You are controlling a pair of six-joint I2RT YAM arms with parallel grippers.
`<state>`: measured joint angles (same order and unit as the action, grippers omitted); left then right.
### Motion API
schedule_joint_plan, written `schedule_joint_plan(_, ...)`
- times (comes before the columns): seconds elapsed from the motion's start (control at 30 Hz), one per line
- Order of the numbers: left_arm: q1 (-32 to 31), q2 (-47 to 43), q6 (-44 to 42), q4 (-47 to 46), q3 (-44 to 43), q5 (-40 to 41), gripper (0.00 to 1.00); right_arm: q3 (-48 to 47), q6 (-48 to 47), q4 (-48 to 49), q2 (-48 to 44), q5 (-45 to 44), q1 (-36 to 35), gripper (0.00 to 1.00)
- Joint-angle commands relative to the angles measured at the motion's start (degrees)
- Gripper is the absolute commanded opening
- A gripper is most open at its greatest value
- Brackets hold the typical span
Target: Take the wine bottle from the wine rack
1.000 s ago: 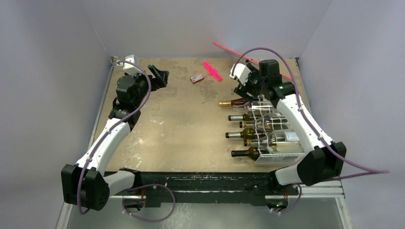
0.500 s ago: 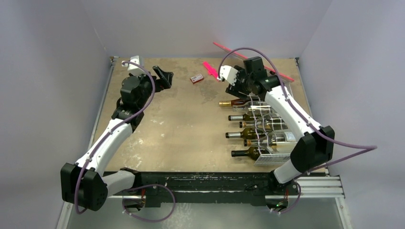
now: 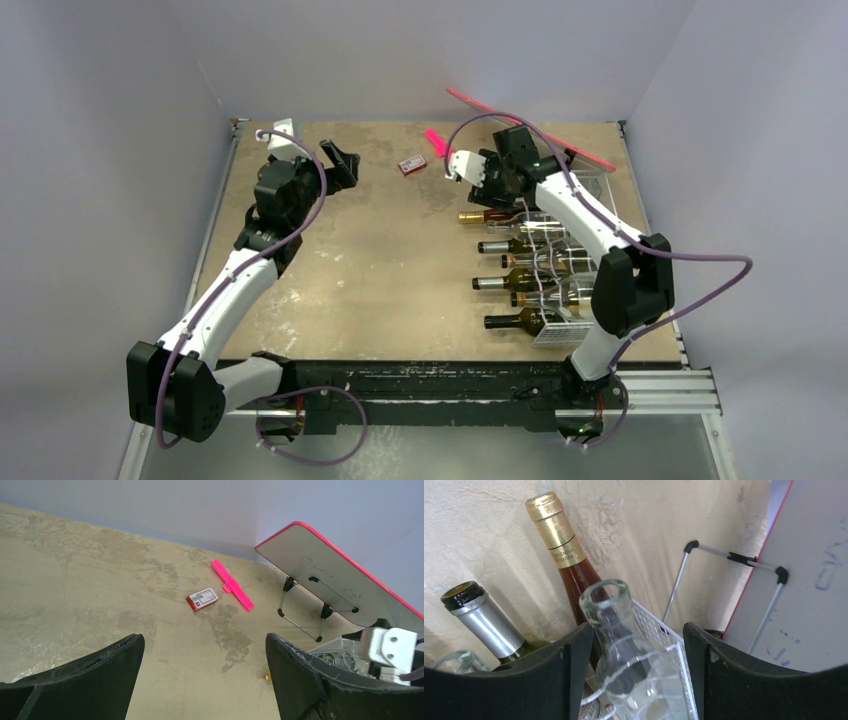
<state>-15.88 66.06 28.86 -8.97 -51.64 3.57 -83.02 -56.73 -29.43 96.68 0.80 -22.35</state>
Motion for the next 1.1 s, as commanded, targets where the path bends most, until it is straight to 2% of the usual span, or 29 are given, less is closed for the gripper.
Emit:
schedule_joint_plan(0.0,-0.20,-1.02,-1.57,-1.40,-0.16,1.36,0.90,-2.20,-2.62,1.82,2.47,-0.77,-0.40,0.69)
schedule_joint_plan(0.13,-0.20,-1.19,-1.77,-1.03,-0.36,1.71,0.90,-1.65,-3.42,3.80,3.71,-1.08,-0.65,0.65)
schedule_joint_plan(0.37,-0.20,-1.11,-2.10,-0.26,-0.70,2.60,0.90,0.97,-4.69,6.94,2.96,-4.10,-1.69,0.48)
schedule_joint_plan(0.67,-0.20,-1.59,-1.90,-0.12,-0.82,2.59,0.90,2.52,-6.42,9.84,-2.38,-6.50,-3.35,0.13)
schedule_joint_plan(0.8,-0.20,-1.56,-1.74,-0.13,-0.79,2.45,0.90,2.09,-6.55,10.10,-6.05,-6.56,-4.79,0.01)
schedule_joint_plan(1.07,-0.18,-1.65,-0.98,-0.20,-0.90,1.77,0.90,0.35,-0.48,10.87,-12.83,-4.12,-6.13,0.00)
